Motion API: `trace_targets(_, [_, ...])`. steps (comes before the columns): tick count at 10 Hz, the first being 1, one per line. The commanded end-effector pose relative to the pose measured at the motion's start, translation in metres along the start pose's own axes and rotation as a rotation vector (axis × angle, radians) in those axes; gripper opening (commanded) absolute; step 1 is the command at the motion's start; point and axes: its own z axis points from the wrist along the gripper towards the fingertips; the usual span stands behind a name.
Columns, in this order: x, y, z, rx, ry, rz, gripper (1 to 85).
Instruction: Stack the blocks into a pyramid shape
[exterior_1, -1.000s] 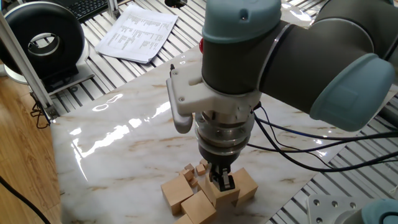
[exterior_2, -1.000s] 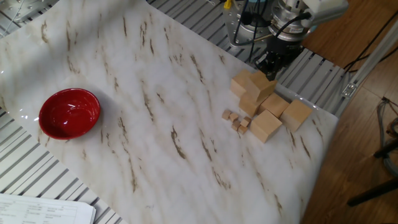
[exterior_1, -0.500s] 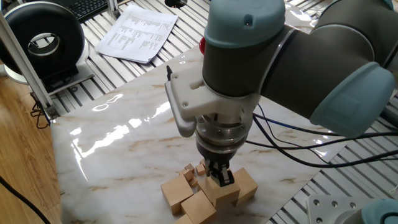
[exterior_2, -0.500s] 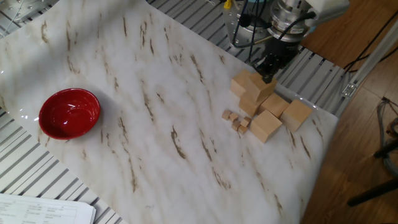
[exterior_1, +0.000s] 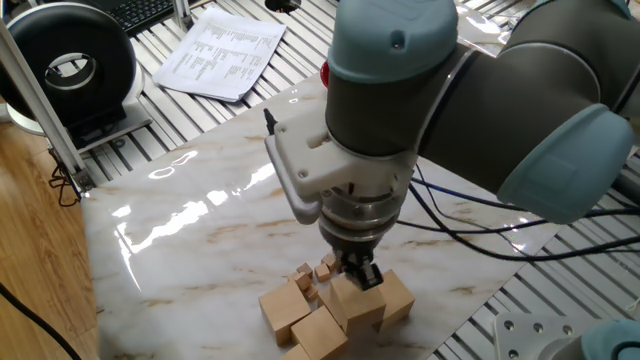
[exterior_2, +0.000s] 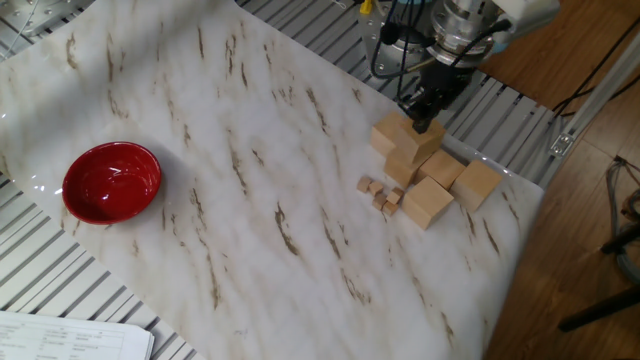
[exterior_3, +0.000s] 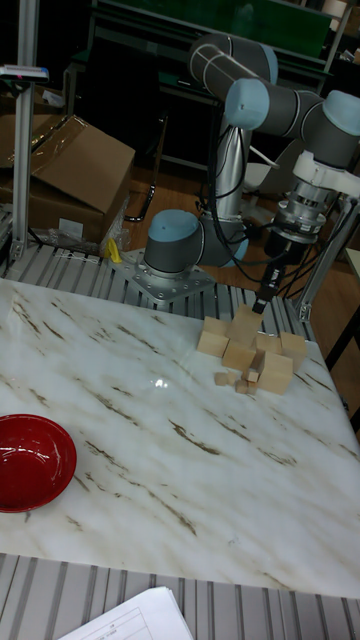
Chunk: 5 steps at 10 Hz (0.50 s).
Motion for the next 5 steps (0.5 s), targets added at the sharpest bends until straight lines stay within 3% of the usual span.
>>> trace_targets(1, [0.0177,-0.0058,-0.0012,0.007,0.055,-0.065,76.0])
trace_targets(3, [0.0195,-0.0123,0.0006,0.013,0.046,-0.101,85.0])
trace_targets(5, [0.0129,-0.0094,0.0001,0.000,0.028,-0.080,85.0])
